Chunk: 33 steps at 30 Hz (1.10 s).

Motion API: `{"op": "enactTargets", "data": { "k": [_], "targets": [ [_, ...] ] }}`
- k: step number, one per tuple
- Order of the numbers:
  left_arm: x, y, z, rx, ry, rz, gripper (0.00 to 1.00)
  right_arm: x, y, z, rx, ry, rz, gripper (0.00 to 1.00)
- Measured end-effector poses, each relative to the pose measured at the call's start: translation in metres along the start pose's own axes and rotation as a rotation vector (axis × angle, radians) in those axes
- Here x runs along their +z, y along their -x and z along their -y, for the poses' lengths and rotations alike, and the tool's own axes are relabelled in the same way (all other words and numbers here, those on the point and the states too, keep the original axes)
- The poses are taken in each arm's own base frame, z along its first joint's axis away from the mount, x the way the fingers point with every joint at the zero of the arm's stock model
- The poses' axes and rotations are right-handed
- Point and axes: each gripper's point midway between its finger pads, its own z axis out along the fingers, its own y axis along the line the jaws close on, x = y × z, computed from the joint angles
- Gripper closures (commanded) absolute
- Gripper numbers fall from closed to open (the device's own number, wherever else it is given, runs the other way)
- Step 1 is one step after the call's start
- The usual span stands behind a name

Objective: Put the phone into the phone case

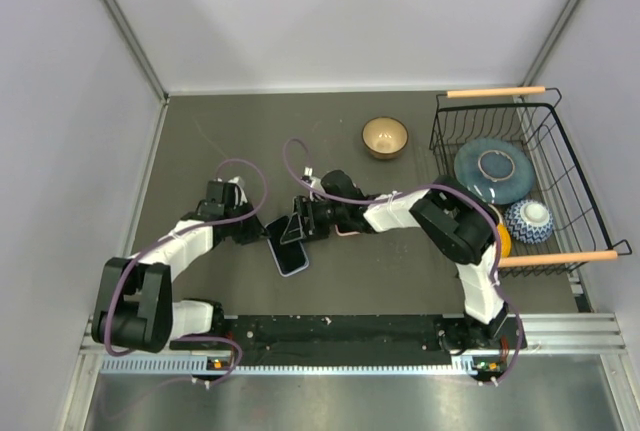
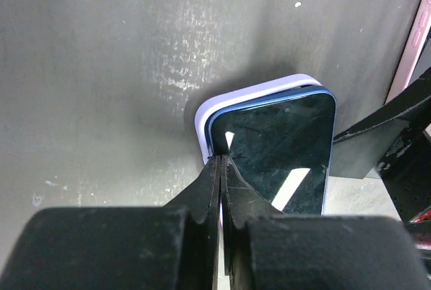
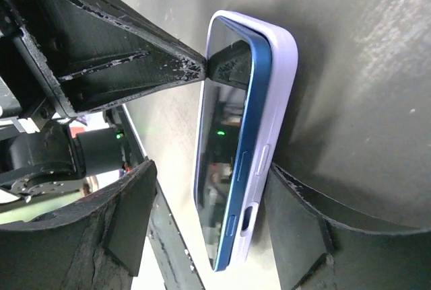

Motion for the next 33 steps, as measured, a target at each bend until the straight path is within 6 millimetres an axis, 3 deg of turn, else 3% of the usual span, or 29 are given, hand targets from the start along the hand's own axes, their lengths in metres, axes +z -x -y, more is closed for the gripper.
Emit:
{"op": "enactTargets", "data": {
  "k": [4,9,12,15,16,18,19,21,26,30,33],
  "targets": [
    [-0.002,-0.006,0.000,-0.002,0.003,-0.016,0.96,0.002,-0.001,-0.008,0.005,0.067,0.005,0.45],
    [-0.005,-0.012,-0.004,-0.007,0.021,-0.038,0.89,-0.001,0.000,-0.022,0.000,0.146,0.018,0.41],
    [-0.006,-0.015,-0.006,-0.007,0.033,-0.048,0.87,-0.001,0.000,-0.026,-0.002,0.168,0.021,0.44],
    [-0.007,-0.018,-0.009,-0.009,0.043,-0.059,0.85,-0.001,0.001,-0.026,0.003,0.169,0.022,0.59],
    [-0.007,-0.019,-0.009,-0.009,0.045,-0.062,0.84,-0.001,0.001,-0.026,0.004,0.169,0.023,0.72],
    [-0.008,-0.020,-0.010,-0.009,0.048,-0.069,0.82,-0.001,0.002,-0.025,0.003,0.165,0.026,0.83],
    [-0.008,-0.022,-0.010,-0.008,0.052,-0.073,0.80,-0.001,0.002,-0.025,0.010,0.162,0.027,0.93],
    [-0.009,-0.023,-0.012,-0.008,0.059,-0.077,0.74,-0.001,0.002,-0.023,0.028,0.154,0.025,1.00],
    [-0.012,-0.023,-0.014,-0.002,0.072,-0.074,0.65,-0.002,0.002,-0.010,0.044,0.106,0.025,0.96],
    [-0.013,-0.022,-0.012,0.001,0.067,-0.069,0.65,-0.002,0.003,0.000,0.043,0.063,0.031,0.67],
    [-0.013,-0.022,-0.011,0.002,0.065,-0.069,0.65,-0.001,0.001,0.003,0.034,0.045,0.024,0.65]
  ]
}}
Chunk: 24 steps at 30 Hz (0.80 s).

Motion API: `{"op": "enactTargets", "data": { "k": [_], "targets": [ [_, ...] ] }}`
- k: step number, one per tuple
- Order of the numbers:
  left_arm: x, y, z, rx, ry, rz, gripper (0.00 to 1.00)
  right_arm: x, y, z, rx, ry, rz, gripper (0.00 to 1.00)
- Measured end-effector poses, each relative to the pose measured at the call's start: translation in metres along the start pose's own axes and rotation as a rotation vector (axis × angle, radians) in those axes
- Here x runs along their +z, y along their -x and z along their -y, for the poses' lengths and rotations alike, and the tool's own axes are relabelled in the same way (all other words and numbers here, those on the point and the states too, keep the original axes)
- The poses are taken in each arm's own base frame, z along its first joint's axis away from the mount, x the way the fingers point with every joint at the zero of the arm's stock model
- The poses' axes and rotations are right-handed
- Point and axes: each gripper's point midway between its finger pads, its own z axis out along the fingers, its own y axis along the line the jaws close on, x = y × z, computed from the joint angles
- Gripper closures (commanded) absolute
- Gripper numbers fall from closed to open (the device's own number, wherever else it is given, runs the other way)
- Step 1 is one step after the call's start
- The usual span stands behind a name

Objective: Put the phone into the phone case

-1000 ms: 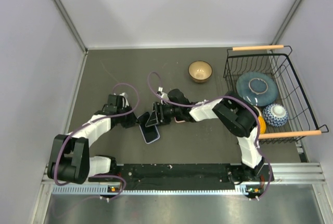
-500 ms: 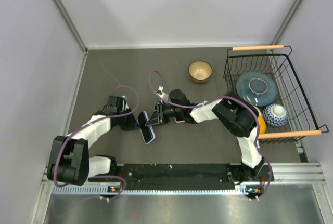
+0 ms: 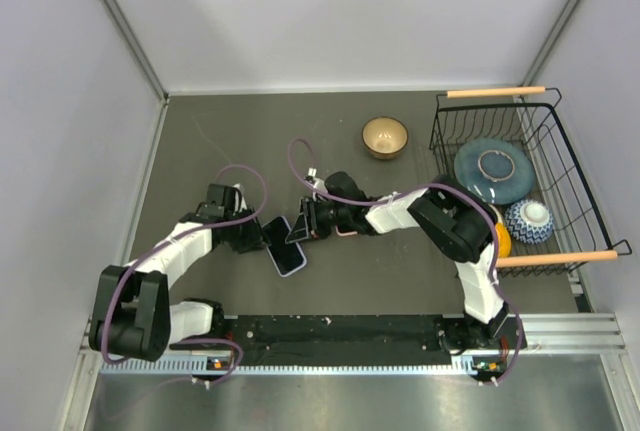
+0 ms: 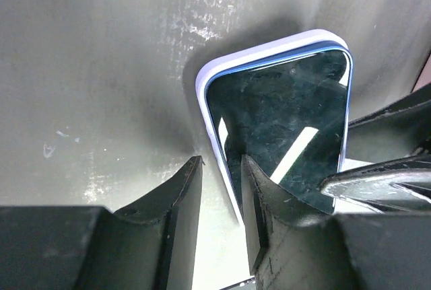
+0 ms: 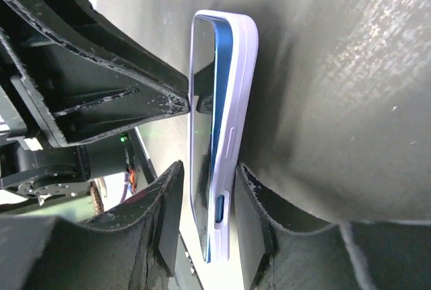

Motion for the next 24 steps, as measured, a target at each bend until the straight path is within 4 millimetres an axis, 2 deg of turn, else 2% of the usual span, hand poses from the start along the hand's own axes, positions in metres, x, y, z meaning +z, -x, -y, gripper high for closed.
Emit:
{"op": "enactTargets", "data": {
  "k": [2,5,6,7,8,10,11,12,16,21,24],
  "targets": [
    [0.001,0.001,0.001,0.001,-0.005,0.000,0.64,0.001,-0.001,0.004,-0.001,-0.012,-0.006,0.70],
    [0.004,0.003,0.005,0.001,-0.027,0.000,0.64,0.003,-0.004,0.012,0.004,-0.039,-0.012,0.83],
    [0.005,0.003,0.006,0.000,-0.034,0.000,0.64,0.003,-0.004,0.013,0.007,-0.042,-0.015,0.92],
    [0.006,0.003,0.007,0.000,-0.037,-0.001,0.64,0.003,-0.004,0.013,0.012,-0.042,-0.016,0.97],
    [0.007,0.003,0.007,0.000,-0.040,-0.002,0.64,0.003,-0.004,0.013,0.016,-0.039,-0.018,1.00],
    [0.006,0.003,0.007,-0.001,-0.042,-0.003,0.61,0.003,-0.004,0.012,0.023,-0.034,-0.019,1.00],
    [0.006,0.003,0.007,0.000,-0.044,-0.004,0.52,0.002,-0.004,0.012,0.025,-0.032,-0.019,1.00],
    [0.006,0.003,0.008,0.001,-0.046,-0.004,0.47,0.002,-0.004,0.012,0.026,-0.030,-0.018,1.00],
    [-0.001,0.004,0.013,0.019,-0.071,0.009,0.35,0.002,-0.001,0.007,0.011,-0.012,-0.005,1.00],
    [-0.032,0.016,0.042,0.085,-0.200,0.096,0.28,-0.023,-0.005,0.003,0.020,-0.017,0.012,1.00],
    [-0.052,0.021,0.065,0.125,-0.309,0.133,0.28,-0.043,0.007,-0.006,0.017,-0.008,0.056,1.00]
  ]
}}
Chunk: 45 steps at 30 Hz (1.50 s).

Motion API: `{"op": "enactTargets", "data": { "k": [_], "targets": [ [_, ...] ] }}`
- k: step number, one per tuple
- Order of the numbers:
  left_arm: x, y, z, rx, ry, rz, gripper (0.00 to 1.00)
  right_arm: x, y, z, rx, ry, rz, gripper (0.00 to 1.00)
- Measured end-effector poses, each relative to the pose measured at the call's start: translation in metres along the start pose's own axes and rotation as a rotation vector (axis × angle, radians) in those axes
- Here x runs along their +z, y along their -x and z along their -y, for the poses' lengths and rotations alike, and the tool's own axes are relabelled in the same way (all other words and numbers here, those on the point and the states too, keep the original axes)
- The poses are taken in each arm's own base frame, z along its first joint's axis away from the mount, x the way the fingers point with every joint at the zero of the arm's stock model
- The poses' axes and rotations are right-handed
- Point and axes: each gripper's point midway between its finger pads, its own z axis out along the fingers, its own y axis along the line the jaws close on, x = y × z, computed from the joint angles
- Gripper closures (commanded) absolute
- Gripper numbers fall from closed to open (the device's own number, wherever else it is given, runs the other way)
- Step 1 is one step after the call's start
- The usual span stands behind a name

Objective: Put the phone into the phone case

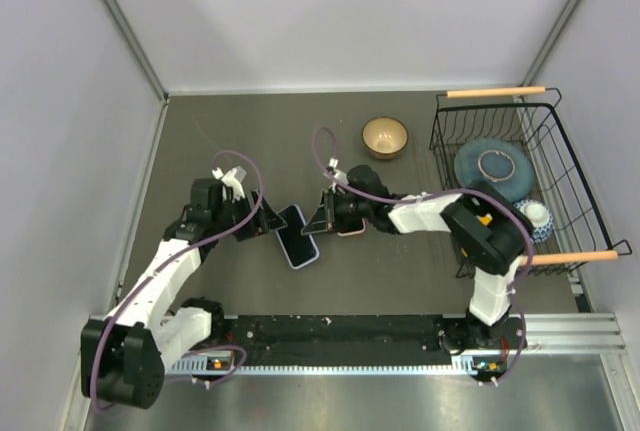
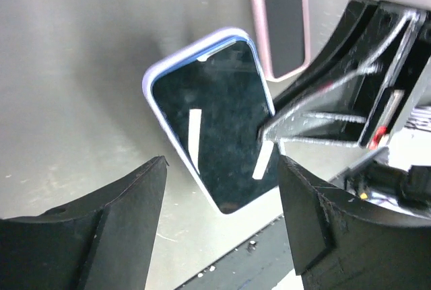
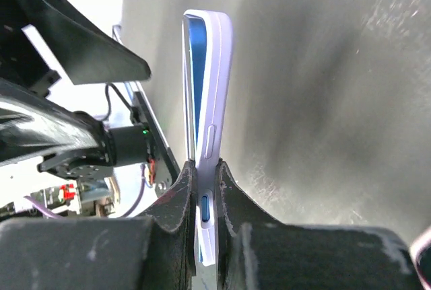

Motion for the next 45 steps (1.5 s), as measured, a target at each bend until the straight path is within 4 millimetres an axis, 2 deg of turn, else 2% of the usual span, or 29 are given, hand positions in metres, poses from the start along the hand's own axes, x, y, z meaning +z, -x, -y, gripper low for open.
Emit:
{"op": "enactTargets", "data": {
  "k": [3,7,10,13,17,18,20,22,23,25,26,28,31,36,39,45],
  "targets": [
    [-0.006,-0.002,0.019,0.016,-0.103,0.003,0.28,-0.021,0.017,-0.015,-0.015,0.016,0.058,1.00],
    [-0.013,-0.019,0.036,0.011,-0.233,-0.016,0.28,-0.044,0.034,-0.047,-0.052,0.066,0.130,1.00],
    [-0.019,-0.025,0.049,0.003,-0.322,-0.024,0.28,-0.059,0.035,-0.070,-0.070,0.130,0.164,1.00],
    [-0.026,-0.020,0.064,0.017,-0.412,0.014,0.28,-0.070,0.028,-0.081,-0.064,0.174,0.168,1.00],
    [-0.035,-0.017,0.082,0.020,-0.549,0.070,0.43,-0.074,0.017,-0.087,-0.047,0.206,0.151,1.00],
    [-0.036,-0.018,0.084,0.016,-0.572,0.076,0.56,-0.073,0.015,-0.088,-0.047,0.209,0.147,1.00],
    [-0.037,-0.020,0.088,-0.007,-0.620,0.078,0.68,-0.071,0.010,-0.092,-0.048,0.219,0.134,1.00],
    [-0.039,-0.022,0.091,-0.025,-0.649,0.068,0.81,-0.071,0.007,-0.096,-0.052,0.236,0.131,0.93],
    [-0.040,-0.021,0.093,-0.034,-0.663,0.061,0.85,-0.072,0.006,-0.097,-0.059,0.242,0.135,0.81],
    [-0.046,-0.021,0.100,-0.023,-0.700,0.054,1.00,-0.074,0.004,-0.098,-0.069,0.256,0.136,0.67],
    [-0.049,-0.022,0.103,-0.008,-0.718,0.052,1.00,-0.075,0.003,-0.100,-0.074,0.263,0.131,0.53],
    [-0.053,-0.023,0.107,0.019,-0.743,0.048,1.00,-0.081,0.001,-0.105,-0.130,0.266,0.131,0.40],
    [-0.058,-0.028,0.112,0.057,-0.773,0.034,1.00,-0.089,-0.001,-0.111,-0.198,0.241,0.130,0.31],
    [-0.063,-0.040,0.121,0.127,-0.830,-0.007,1.00,-0.105,0.010,-0.128,-0.311,0.225,0.141,0.29],
    [-0.062,-0.049,0.123,0.141,-0.853,-0.054,1.00,-0.110,0.017,-0.130,-0.348,0.212,0.146,0.30],
    [-0.061,-0.062,0.126,0.153,-0.877,-0.122,1.00,-0.112,0.012,-0.126,-0.361,0.199,0.107,0.48]
  ]
}}
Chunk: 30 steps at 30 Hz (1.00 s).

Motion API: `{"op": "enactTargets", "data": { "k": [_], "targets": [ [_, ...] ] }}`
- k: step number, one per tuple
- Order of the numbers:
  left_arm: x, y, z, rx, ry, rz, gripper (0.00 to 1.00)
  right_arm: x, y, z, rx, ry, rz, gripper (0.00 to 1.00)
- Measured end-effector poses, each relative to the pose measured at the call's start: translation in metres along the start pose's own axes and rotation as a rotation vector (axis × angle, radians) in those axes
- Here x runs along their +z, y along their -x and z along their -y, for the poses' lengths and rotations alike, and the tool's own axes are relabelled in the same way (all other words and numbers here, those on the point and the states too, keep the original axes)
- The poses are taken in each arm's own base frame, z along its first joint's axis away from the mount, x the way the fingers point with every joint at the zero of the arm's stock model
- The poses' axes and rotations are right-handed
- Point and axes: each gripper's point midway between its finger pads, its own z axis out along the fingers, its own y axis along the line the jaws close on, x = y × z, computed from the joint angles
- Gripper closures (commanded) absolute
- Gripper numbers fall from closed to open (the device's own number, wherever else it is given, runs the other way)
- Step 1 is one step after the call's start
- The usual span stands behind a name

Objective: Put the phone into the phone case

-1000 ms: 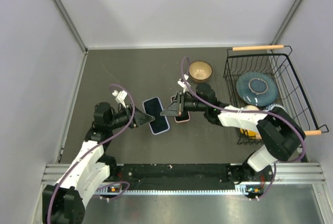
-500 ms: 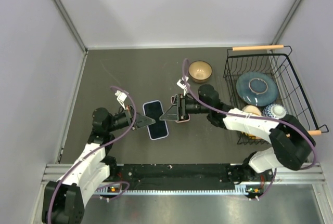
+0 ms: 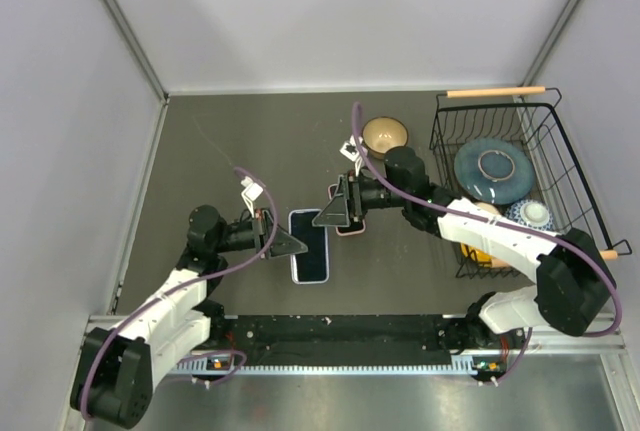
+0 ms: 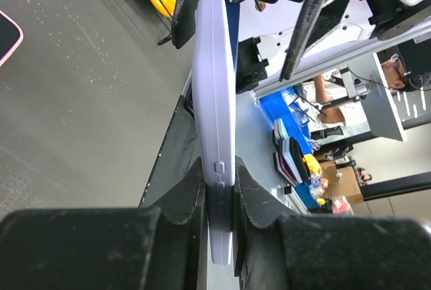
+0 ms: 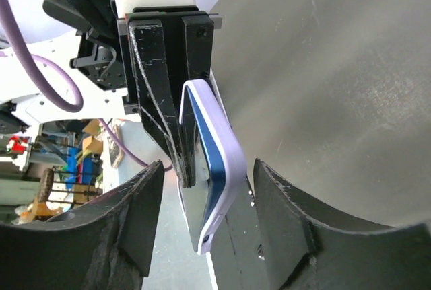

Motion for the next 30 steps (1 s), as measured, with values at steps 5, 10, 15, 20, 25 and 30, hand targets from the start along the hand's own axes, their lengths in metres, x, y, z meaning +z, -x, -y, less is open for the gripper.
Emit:
{"op": "enactTargets", "data": {
  "k": [5,10,15,20,25,30],
  "targets": [
    [0.003,0.001,-0.004,0.017,0.014,-0.034,1.00,-0.001,-0.001,0.006,0.013,-0.025,-0.002,0.95],
    [0.007,0.006,-0.012,0.029,0.021,-0.072,1.00,-0.006,0.003,0.014,0.038,-0.076,0.021,1.00],
    [0.012,0.007,-0.027,0.013,0.059,-0.113,1.00,-0.008,0.001,0.030,0.047,-0.155,0.028,1.00],
    [0.015,0.002,-0.038,-0.004,0.093,-0.150,1.00,-0.009,-0.006,0.041,0.022,-0.240,-0.002,0.94],
    [0.018,0.002,-0.037,0.001,0.098,-0.159,1.00,-0.012,-0.006,0.041,-0.001,-0.267,-0.010,0.65],
    [0.022,0.008,-0.024,-0.036,0.065,-0.140,1.00,-0.013,-0.003,0.026,-0.068,-0.191,0.010,0.33]
  ]
}}
